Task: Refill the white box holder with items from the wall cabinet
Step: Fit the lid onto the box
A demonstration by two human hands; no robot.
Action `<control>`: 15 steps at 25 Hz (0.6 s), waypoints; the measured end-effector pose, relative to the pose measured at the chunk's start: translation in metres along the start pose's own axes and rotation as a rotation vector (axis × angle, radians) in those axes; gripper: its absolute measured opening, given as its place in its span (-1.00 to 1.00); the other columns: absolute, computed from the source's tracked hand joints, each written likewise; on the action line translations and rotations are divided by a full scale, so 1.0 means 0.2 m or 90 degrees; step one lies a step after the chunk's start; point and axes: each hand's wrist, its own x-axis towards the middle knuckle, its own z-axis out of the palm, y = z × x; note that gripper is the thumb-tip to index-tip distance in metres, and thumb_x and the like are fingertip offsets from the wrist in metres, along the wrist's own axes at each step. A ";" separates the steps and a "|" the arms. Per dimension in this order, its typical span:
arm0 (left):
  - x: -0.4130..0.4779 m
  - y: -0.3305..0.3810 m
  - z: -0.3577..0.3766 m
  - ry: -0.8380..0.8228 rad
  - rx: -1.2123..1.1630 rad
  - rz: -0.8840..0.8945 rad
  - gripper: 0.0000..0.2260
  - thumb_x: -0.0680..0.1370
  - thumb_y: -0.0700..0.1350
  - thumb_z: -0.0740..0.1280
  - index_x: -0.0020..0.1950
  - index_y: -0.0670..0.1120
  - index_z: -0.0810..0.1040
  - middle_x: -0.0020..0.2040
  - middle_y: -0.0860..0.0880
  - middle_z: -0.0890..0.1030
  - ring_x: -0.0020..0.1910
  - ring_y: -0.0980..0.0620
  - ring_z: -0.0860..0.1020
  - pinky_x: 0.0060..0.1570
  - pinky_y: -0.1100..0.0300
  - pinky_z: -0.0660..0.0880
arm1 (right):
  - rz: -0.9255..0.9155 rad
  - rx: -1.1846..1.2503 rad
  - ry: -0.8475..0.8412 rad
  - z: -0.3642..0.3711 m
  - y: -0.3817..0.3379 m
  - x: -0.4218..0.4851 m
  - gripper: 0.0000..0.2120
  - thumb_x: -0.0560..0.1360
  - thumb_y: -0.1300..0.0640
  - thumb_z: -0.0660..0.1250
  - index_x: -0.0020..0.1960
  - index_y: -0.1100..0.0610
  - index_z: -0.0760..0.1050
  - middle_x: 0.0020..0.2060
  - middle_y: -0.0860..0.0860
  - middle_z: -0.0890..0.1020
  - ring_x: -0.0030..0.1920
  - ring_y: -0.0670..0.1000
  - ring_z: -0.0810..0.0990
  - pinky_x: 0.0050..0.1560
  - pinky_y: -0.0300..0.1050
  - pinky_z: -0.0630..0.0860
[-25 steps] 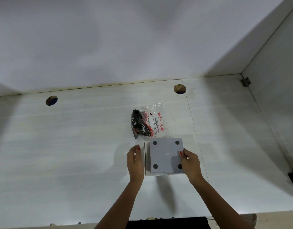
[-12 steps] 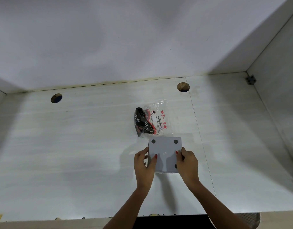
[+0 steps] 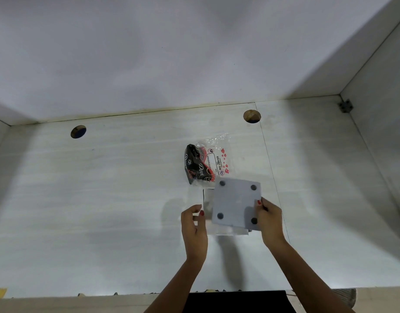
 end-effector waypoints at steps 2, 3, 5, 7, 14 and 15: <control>0.03 0.01 0.00 -0.028 0.153 0.011 -0.87 0.49 -0.11 0.34 0.02 -0.04 0.49 0.05 -0.03 0.49 -0.19 0.14 0.50 -0.26 0.43 0.40 | 0.057 0.079 0.038 -0.03 -0.01 0.06 -0.76 0.54 0.30 0.10 -0.15 0.38 0.49 -0.22 0.13 0.47 -0.19 0.11 0.38 -0.22 -0.08 0.35; 0.04 0.02 0.01 -0.044 0.230 0.013 -0.81 0.46 -0.07 0.38 0.03 -0.06 0.49 0.04 0.02 0.46 -0.20 0.12 0.48 -0.25 0.38 0.40 | 0.080 0.114 0.047 -0.05 -0.02 0.08 -0.77 0.55 0.28 0.11 -0.12 0.38 0.49 -0.17 0.14 0.48 -0.14 0.13 0.39 -0.18 -0.06 0.35; 0.08 0.04 0.03 -0.053 0.331 0.009 -0.68 0.41 0.00 0.42 0.07 -0.10 0.44 0.02 0.05 0.41 -0.12 0.06 0.47 -0.23 0.27 0.42 | 0.098 0.148 0.047 -0.06 -0.03 0.10 -0.79 0.56 0.26 0.13 -0.16 0.26 0.49 -0.15 0.13 0.50 -0.10 0.14 0.41 -0.19 -0.09 0.36; 0.12 0.07 0.06 -0.049 0.378 0.005 -0.60 0.40 0.04 0.42 0.10 -0.13 0.38 0.04 0.00 0.44 -0.04 -0.02 0.51 -0.21 0.18 0.44 | 0.093 0.147 0.042 -0.07 -0.04 0.11 -0.80 0.56 0.24 0.13 -0.15 0.21 0.49 -0.16 0.12 0.51 -0.08 0.13 0.41 -0.17 -0.07 0.37; 0.18 0.08 0.06 -0.017 0.439 0.086 -0.82 0.51 -0.04 0.31 -0.07 -0.16 0.48 -0.11 -0.09 0.58 -0.21 -0.02 0.53 -0.30 0.26 0.34 | 0.094 0.163 0.048 -0.10 0.00 0.13 -0.81 0.56 0.23 0.15 -0.15 0.19 0.51 -0.11 0.13 0.52 -0.07 0.14 0.42 -0.06 -0.02 0.36; 0.17 0.07 0.06 -0.020 0.403 0.088 -0.84 0.50 -0.06 0.33 -0.13 -0.16 0.49 -0.17 -0.07 0.57 -0.25 0.00 0.51 -0.34 0.32 0.33 | 0.096 0.171 0.049 -0.11 0.01 0.13 -0.79 0.55 0.23 0.15 -0.19 0.18 0.51 -0.12 0.13 0.51 -0.07 0.14 0.42 -0.07 -0.02 0.36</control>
